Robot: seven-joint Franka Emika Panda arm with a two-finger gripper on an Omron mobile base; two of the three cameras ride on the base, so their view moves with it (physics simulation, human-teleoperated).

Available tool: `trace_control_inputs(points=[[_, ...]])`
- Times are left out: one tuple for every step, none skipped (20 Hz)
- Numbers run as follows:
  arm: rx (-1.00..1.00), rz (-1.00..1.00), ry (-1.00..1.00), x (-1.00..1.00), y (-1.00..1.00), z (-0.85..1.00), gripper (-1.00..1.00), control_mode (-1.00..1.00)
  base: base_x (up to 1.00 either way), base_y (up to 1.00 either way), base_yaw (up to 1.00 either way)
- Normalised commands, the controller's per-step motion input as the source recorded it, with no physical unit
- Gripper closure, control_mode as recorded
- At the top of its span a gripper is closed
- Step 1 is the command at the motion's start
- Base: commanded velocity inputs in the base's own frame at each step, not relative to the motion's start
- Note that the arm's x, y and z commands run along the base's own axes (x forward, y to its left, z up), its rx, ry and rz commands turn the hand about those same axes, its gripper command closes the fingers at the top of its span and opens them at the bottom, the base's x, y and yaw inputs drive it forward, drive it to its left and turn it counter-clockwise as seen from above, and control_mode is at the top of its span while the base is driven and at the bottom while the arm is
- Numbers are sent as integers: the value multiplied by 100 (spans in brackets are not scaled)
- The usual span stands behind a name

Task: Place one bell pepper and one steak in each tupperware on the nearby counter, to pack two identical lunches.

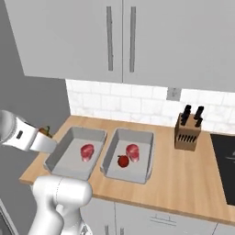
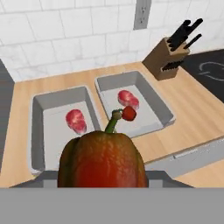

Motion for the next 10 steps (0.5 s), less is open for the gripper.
trace_control_inputs(points=[[0, 0, 0, 0, 0, 0, 100, 100, 84, -28, 37], [17, 36, 32, 78, -21, -20, 100, -100, 0, 0, 0], [13, 35, 31, 71, -11, -32, 100, -100, 0, 0, 0], [11, 33, 26, 53, -4, -38, 100, -100, 0, 0, 0], [8, 33, 22, 46, 0, -46, 100, -100, 0, 0, 0], [7, 32, 21, 40, 0, -53, 100, -100, 0, 0, 0], [8, 33, 28, 39, 0, -53, 100, -100, 0, 0, 0], [0, 30, 26, 38, 27, -61, 100, -100, 0, 0, 0], [0, 30, 21, 46, 48, -73, 100, -100, 0, 0, 0], [0, 28, 10, 31, 51, -83, 100, -100, 0, 0, 0]])
